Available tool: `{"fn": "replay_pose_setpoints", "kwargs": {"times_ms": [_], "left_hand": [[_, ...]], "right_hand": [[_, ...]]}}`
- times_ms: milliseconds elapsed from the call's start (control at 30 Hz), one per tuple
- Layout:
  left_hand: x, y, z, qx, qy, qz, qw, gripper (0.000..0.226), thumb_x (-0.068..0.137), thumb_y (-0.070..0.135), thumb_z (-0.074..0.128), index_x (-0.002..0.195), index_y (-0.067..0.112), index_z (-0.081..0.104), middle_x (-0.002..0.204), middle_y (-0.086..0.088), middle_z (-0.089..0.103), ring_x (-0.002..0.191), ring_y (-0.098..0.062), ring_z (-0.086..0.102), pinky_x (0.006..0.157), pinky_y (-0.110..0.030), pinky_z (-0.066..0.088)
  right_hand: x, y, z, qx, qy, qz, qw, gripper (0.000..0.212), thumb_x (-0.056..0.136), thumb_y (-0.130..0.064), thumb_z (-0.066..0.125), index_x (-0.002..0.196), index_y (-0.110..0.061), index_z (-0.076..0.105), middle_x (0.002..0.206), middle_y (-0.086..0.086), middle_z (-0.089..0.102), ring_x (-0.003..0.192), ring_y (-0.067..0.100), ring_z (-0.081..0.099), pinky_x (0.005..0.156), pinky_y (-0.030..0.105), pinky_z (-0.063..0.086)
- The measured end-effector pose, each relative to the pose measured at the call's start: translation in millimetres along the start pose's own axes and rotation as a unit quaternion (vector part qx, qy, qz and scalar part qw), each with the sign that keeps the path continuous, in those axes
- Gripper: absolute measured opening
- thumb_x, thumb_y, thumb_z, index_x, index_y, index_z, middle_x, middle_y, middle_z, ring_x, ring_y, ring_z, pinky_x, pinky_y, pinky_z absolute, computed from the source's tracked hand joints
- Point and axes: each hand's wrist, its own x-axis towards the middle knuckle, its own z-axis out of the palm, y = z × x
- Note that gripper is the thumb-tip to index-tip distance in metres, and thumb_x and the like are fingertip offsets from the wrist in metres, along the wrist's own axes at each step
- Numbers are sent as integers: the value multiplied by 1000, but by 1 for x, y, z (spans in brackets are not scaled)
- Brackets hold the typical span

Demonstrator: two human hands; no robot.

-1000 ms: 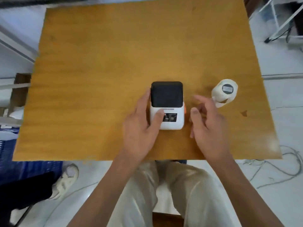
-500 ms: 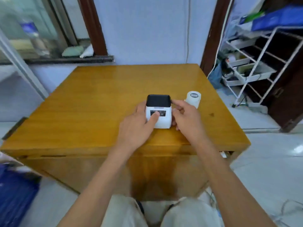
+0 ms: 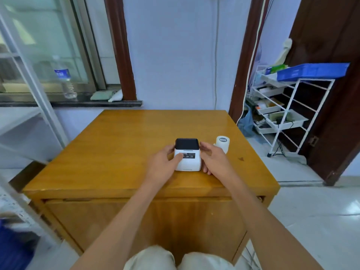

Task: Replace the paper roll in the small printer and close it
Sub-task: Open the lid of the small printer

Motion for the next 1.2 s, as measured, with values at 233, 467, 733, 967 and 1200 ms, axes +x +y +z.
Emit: {"fn": "replay_pose_setpoints", "kwargs": {"times_ms": [233, 467, 733, 967, 1200], "left_hand": [[6, -5, -1, -34, 2, 13, 999, 51, 95, 37, 70, 143, 25, 60, 138, 6, 68, 73, -10, 73, 65, -29, 55], [3, -2, -2, -17, 7, 23, 1000, 52, 96, 37, 69, 145, 22, 59, 139, 6, 67, 41, 2, 55, 51, -15, 48], [-3, 4, -2, 4, 30, 16, 999, 48, 94, 40, 69, 138, 23, 65, 133, 6, 71, 94, -28, 76, 84, -40, 61], [-3, 7, -2, 40, 28, 16, 999, 47, 95, 44, 66, 138, 25, 64, 135, 7, 70, 103, -32, 74, 90, -46, 59], [-6, 11, -4, 62, 32, 19, 997, 48, 94, 45, 66, 138, 25, 65, 134, 6, 71, 100, -30, 74, 89, -44, 60]], "right_hand": [[10, 3, -6, 14, -47, -1, 999, 49, 109, -14, 47, 156, -27, 49, 62, 8, 70, 45, 12, 60, 51, 28, 55], [4, 4, -2, -7, -32, -23, 999, 50, 109, -12, 46, 156, -29, 46, 80, -4, 72, 42, 3, 59, 42, 21, 48], [0, 7, 3, -39, 24, -47, 998, 51, 107, -7, 46, 153, -26, 50, 147, -4, 63, 40, 4, 58, 46, 16, 46], [-3, 1, 1, 10, 33, -17, 999, 40, 107, -25, 47, 145, -26, 60, 56, 0, 69, 37, 3, 55, 45, 25, 49], [-3, -1, 2, 5, 42, -14, 999, 38, 106, -31, 52, 142, -26, 61, 50, -10, 68, 37, 2, 56, 44, 26, 49]]}}
